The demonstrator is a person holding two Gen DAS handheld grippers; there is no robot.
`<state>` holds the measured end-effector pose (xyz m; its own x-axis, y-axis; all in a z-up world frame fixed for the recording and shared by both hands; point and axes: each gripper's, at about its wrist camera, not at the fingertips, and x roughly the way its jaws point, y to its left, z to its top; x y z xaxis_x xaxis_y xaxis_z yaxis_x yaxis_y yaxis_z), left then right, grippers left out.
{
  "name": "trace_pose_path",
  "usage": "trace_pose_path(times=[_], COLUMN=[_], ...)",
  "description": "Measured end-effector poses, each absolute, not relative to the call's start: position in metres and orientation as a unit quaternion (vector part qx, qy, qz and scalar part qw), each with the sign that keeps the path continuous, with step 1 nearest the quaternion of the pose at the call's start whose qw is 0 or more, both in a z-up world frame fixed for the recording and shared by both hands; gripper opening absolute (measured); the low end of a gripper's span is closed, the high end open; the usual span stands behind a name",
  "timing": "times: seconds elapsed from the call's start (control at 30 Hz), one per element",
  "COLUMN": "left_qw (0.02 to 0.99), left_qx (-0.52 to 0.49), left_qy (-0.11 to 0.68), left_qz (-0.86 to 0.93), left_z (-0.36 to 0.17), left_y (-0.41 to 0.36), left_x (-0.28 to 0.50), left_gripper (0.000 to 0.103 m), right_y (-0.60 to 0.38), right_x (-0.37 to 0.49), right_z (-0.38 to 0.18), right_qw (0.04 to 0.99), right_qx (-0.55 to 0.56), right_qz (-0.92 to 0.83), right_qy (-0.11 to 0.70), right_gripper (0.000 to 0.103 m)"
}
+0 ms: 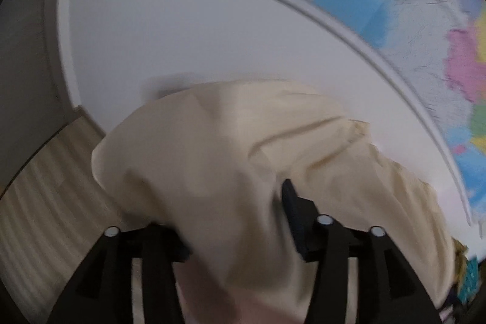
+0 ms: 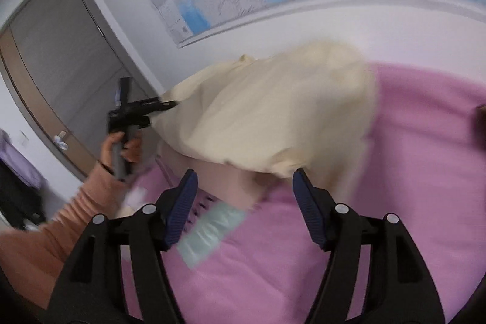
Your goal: Fold large clothes
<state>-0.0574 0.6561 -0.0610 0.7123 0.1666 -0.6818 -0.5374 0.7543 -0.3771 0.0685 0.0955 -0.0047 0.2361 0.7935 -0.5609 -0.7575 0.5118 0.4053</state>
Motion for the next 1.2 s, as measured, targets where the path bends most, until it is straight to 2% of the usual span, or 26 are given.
trace_pose_path(times=[0.1,0.3,0.4,0.47,0.67,0.8,1.07,1.13,1.2], left_qw=[0.885,0.907,0.923,0.93,0.922,0.919,0.926,0.928,0.93], left_qx=[-0.28,-0.242,-0.227,-0.218,-0.174,-0.138,-0.079,-0.073,-0.066], left_qy=[0.315,0.277,0.254,0.254,0.317,0.329,0.317,0.313,0.307], left_qz=[0.196,0.207,0.177,0.153,0.141,0.165,0.189,0.19,0.188], left_z=[-0.049,-0.021,-0.005,-0.001,-0.028,-0.044,-0.04,-0.038,-0.036], left_y=[0.641,0.604,0.585,0.566,0.528,0.513,0.48,0.473,0.467], left_x=[-0.082,-0.113,-0.123,-0.116,-0.073,-0.063,-0.071,-0.071,-0.069], left_gripper=[0.052,0.052,0.06,0.06,0.06,0.061,0.062,0.069,0.069], right_y=[0.079,0.098,0.121,0.126,0.143,0.148,0.132,0.132,0.133], right_x=[0.073,0.098,0.116,0.12,0.099,0.092,0.083,0.083,0.089], right_z=[0.005,-0.002,-0.017,-0.027,-0.052,-0.064,-0.03,-0.022,-0.019], right_qw=[0.804,0.811,0.809,0.8,0.782,0.765,0.792,0.8,0.803], right_qx=[0.034,0.036,0.034,0.035,-0.019,-0.055,-0.055,-0.053,-0.036], right_qz=[0.479,0.457,0.438,0.441,0.458,0.463,0.464,0.46,0.458], right_qy=[0.351,0.363,0.391,0.406,0.423,0.445,0.393,0.381,0.379], right_gripper=[0.057,0.056,0.056,0.056,0.054,0.054,0.055,0.057,0.059])
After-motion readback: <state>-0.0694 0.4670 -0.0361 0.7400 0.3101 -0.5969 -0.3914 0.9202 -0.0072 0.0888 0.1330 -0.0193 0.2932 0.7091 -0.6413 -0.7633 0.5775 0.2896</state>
